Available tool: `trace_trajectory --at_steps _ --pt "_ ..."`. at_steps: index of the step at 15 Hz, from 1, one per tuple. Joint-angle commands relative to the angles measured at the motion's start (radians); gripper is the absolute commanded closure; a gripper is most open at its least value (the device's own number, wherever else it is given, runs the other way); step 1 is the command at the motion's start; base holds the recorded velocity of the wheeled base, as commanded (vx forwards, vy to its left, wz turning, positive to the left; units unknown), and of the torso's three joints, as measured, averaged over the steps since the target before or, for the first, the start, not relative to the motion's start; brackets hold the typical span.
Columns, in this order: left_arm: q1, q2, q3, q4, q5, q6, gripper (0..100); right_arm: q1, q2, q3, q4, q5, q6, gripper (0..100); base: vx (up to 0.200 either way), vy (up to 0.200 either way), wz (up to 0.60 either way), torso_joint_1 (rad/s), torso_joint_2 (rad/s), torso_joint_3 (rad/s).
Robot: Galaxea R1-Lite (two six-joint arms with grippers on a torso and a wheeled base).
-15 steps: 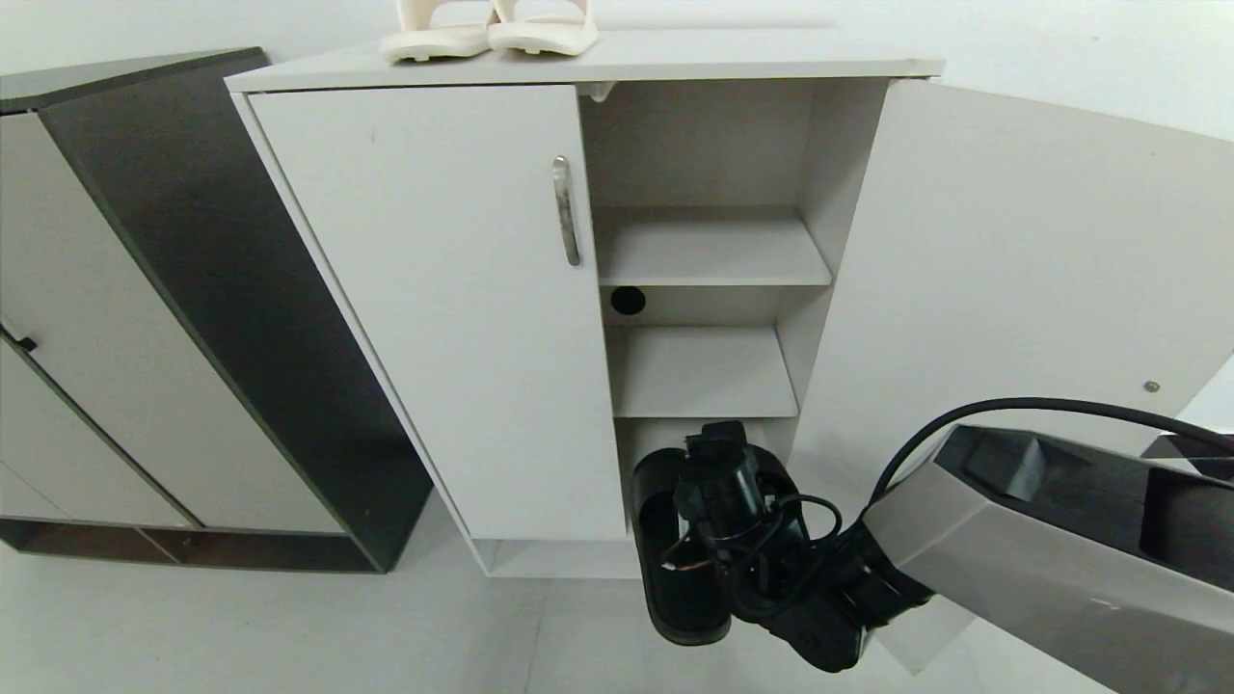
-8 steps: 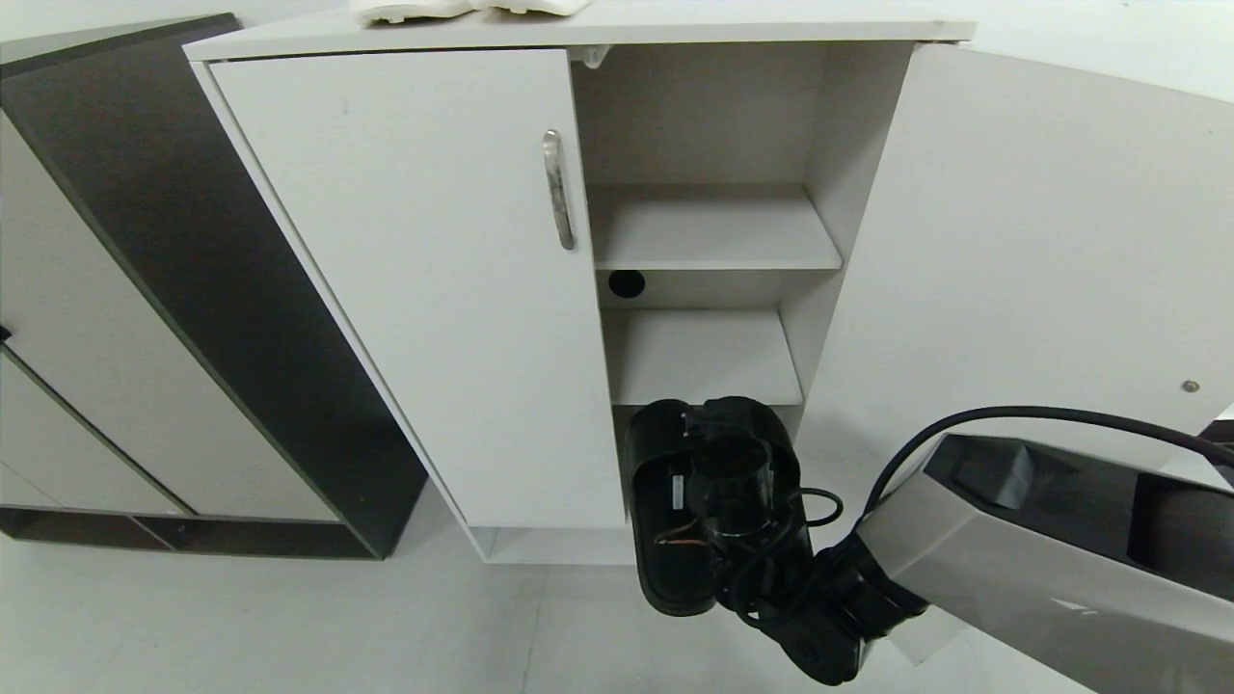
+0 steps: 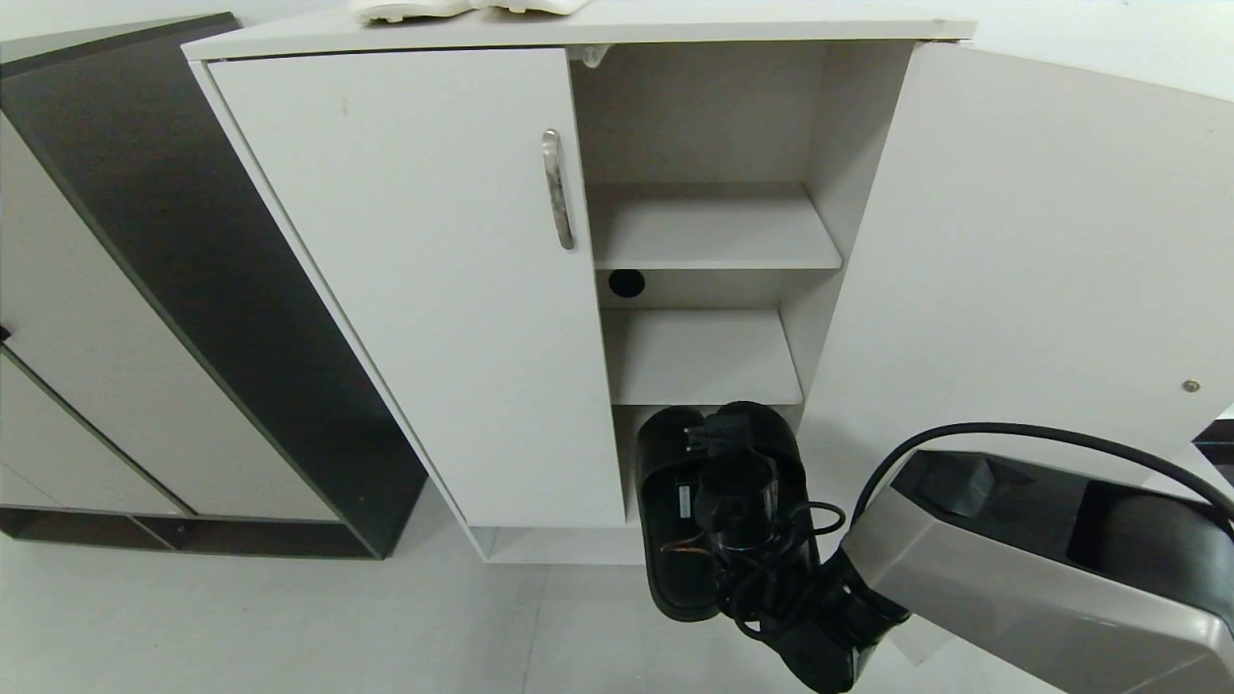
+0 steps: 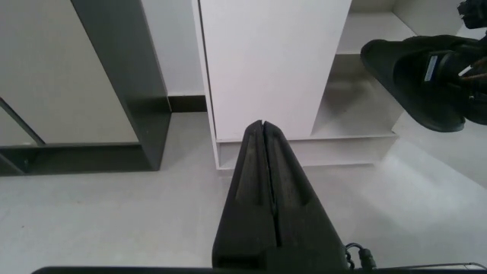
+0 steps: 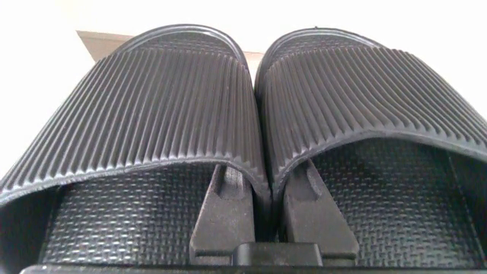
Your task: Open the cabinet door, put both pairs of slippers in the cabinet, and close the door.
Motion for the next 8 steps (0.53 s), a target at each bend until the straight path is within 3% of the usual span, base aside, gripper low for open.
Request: trace_trajectory --at_steps 1,2,8 --pt "0.000 0.001 0.000 0.000 0.000 -0.001 100 -0.002 0.005 0.000 0.000 0.001 0.001 100 0.000 0.000 0.00 0.000 0.00 0.000" --pt "0.000 0.001 0.000 0.000 0.000 0.001 100 -0.002 0.005 0.000 -0.001 0.001 0.001 100 0.000 0.000 0.00 0.000 0.00 0.000" --pt "0.000 0.001 0.000 0.000 0.000 0.001 100 -0.003 0.006 0.000 -0.001 0.001 0.001 100 0.200 0.000 0.00 -0.001 0.00 0.002"
